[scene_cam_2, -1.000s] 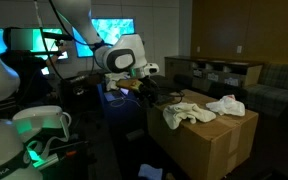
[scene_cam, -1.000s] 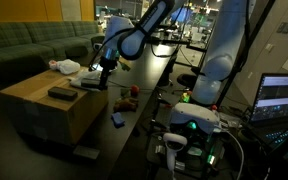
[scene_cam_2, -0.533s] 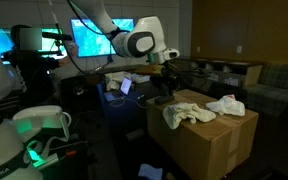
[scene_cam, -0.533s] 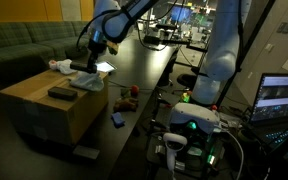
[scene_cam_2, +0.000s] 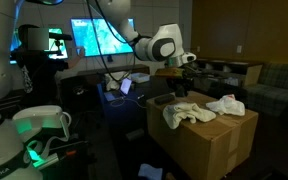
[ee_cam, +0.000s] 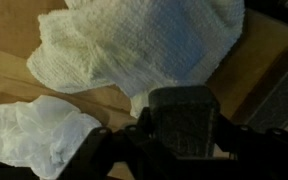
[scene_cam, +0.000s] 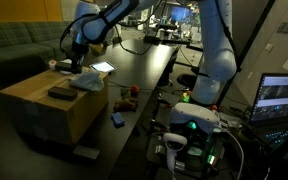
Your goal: Switch all the objects from the box and the table
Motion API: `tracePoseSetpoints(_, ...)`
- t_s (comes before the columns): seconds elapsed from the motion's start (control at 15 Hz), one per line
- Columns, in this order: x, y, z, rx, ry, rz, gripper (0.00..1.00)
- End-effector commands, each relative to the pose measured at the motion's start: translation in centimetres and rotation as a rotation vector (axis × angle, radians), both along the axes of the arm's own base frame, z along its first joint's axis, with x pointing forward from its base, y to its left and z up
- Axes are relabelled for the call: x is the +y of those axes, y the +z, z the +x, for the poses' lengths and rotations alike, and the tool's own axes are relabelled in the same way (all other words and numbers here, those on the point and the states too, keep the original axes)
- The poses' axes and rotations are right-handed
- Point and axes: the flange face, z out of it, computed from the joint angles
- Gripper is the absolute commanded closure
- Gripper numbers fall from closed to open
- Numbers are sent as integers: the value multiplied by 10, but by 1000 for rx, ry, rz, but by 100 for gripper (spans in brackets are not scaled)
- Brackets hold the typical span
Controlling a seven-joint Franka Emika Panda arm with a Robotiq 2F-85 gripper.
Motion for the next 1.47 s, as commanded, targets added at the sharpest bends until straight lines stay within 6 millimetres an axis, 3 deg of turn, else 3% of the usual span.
tracePoseSetpoints(0.0, 7, -6, 45, -17, 13, 2, 67)
tracePoseSetpoints(0.33, 16, -22, 78, -49, 17, 15, 67)
tracePoseSetpoints(1.0, 28, -61, 102, -37, 56, 14, 65)
tracePoseSetpoints(1.07, 28, -60, 103, -45, 55, 14, 17)
tracePoseSetpoints(1.13, 29, -61, 104, -50, 52, 11, 16)
tracePoseSetpoints(1.27, 28, -58, 104, -58, 41, 7, 3)
tracePoseSetpoints(1.4, 26, -51, 102, -73, 22, 2, 0)
